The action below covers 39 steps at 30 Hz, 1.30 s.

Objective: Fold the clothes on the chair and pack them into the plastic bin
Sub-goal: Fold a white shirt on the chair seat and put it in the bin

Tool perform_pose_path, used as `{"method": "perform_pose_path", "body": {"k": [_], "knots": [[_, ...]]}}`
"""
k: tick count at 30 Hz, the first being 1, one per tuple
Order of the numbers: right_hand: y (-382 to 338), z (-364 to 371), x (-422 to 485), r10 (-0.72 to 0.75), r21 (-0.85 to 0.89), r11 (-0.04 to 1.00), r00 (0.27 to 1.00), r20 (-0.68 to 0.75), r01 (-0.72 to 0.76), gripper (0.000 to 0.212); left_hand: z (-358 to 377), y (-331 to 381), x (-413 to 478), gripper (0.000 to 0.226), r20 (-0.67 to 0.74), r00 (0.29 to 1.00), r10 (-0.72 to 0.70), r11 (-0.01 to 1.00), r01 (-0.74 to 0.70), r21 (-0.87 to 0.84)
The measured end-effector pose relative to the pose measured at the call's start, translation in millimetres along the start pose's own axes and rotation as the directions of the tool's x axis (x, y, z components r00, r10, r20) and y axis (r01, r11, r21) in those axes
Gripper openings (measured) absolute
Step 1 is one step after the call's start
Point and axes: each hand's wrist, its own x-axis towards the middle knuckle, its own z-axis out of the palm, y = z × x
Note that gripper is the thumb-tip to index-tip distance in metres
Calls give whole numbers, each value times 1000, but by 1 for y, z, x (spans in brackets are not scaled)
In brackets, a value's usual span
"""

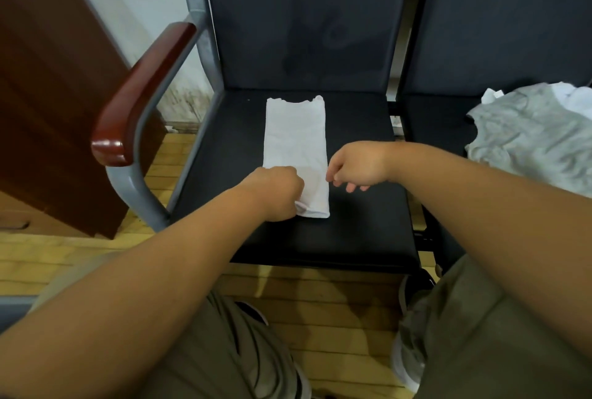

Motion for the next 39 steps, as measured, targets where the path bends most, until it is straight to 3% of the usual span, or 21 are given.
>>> {"method": "perform_pose_path", "body": {"k": [3,6,7,10,13,16,18,20,22,29,35,39], "knots": [[-2,2,-4,-127,-112,986,992,-26,124,40,-10,-12,6,27,-32,997,-70,974,61,-217],[-1,8,6,-215,-180,963,975,-58,202,74,-28,-29,8,14,-67,987,-149,871,99,-480],[-2,11,11,-247,-178,957,966,-77,231,75,-33,-34,8,11,-88,981,-174,838,101,-536],[-4,18,26,-328,-219,935,917,-228,280,48,-44,-44,11,9,-151,958,-244,758,92,-646],[-10,15,31,-320,-188,946,854,-409,265,17,-46,-45,11,14,-182,952,-246,758,71,-649],[-16,7,33,-248,-125,969,858,-450,214,22,-41,-40,9,42,-170,974,-149,803,19,-596],[-18,4,32,-241,-158,969,867,-437,190,26,-34,-39,13,47,-171,977,-123,890,32,-455],[-18,3,29,-239,-125,971,870,-432,205,28,-30,-41,17,26,-203,968,-150,935,72,-348],[-16,0,24,-241,-57,969,872,-425,240,26,-31,-44,15,6,-223,957,-186,926,95,-364],[-15,2,-2,-277,-108,960,929,-247,258,18,-39,-47,-3,13,-112,993,-40,948,2,-318],[-11,4,-19,-264,-174,951,964,-23,256,27,-47,-42,-16,15,128,989,78,919,-22,-394],[-9,-3,-32,-262,53,965,955,140,257,16,-60,-40,-29,20,310,930,196,809,25,-587]]}}
